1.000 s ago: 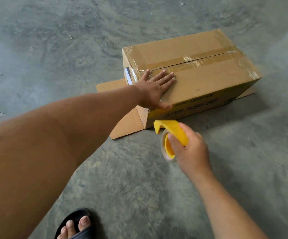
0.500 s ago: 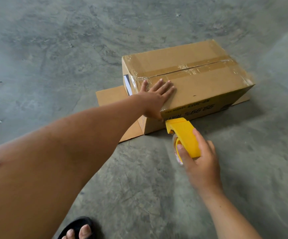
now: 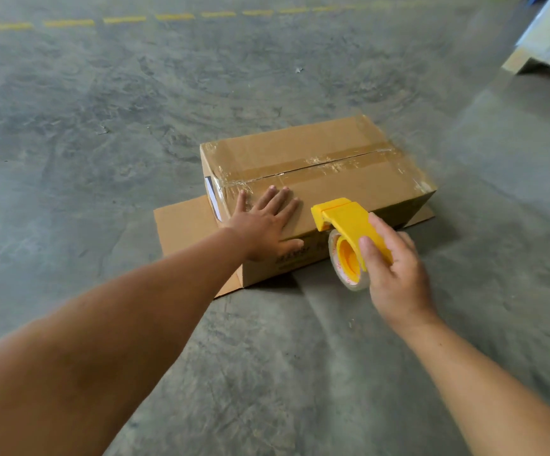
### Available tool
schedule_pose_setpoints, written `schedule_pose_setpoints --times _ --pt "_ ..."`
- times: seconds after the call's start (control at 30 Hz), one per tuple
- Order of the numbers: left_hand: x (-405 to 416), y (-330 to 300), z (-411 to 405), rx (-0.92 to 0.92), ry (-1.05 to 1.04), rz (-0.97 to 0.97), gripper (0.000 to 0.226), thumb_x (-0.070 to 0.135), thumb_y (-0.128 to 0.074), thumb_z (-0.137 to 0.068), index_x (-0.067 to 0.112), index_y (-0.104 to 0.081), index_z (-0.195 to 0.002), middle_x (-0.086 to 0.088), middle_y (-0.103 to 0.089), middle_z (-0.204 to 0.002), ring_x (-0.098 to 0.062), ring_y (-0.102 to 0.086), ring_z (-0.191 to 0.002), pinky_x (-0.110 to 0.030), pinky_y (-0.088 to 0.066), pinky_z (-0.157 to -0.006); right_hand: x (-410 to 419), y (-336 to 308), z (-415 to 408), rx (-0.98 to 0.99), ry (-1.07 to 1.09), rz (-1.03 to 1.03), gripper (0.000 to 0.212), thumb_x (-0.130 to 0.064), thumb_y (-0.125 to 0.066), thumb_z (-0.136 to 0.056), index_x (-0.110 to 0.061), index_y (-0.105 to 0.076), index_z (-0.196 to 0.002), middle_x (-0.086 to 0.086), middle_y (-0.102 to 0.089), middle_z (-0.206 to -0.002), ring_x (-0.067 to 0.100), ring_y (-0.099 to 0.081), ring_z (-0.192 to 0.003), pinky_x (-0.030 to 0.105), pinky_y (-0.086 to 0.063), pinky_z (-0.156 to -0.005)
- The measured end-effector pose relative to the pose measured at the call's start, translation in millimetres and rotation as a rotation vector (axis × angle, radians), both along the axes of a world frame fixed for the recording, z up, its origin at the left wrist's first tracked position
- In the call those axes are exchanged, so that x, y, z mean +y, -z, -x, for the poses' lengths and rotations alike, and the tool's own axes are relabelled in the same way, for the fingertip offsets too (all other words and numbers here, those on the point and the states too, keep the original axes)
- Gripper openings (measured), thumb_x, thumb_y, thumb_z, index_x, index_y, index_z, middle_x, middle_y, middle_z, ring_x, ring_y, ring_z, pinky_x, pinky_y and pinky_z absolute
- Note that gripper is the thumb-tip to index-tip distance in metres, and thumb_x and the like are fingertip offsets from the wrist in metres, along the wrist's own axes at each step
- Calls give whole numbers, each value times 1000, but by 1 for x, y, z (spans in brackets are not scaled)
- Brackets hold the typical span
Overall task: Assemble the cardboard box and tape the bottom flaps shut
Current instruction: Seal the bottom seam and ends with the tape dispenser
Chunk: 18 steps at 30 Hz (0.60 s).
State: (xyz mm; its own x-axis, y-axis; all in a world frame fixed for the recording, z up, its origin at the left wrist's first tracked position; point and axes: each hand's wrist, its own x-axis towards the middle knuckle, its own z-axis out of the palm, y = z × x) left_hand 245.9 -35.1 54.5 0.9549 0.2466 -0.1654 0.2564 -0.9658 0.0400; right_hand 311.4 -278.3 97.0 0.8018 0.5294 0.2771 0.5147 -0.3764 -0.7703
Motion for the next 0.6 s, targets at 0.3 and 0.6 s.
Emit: schedule_pose_setpoints --times 0.3,0.6 --pt "-50 -13 -92 -36 95 58 83 73 -20 -96 28 7 -160 1 15 -168 -18 14 -154 -59 5 -121 -57 -38 -120 -129 -147 224 58 -32 -50 -86 -19 -46 -142 -12 -44 -93 -6 -48 -82 6 -34 -73" --pt "-94 -6 -210 -15 179 56 84 71 -28 -97 29 8 -160 0 15 -168 -21 13 -154 -60 4 -121 -133 51 -197 -225 132 423 57 -22 -56 -86 -11 -47 -141 15 -52 -113 29 -55 -92 31 -46 -80"
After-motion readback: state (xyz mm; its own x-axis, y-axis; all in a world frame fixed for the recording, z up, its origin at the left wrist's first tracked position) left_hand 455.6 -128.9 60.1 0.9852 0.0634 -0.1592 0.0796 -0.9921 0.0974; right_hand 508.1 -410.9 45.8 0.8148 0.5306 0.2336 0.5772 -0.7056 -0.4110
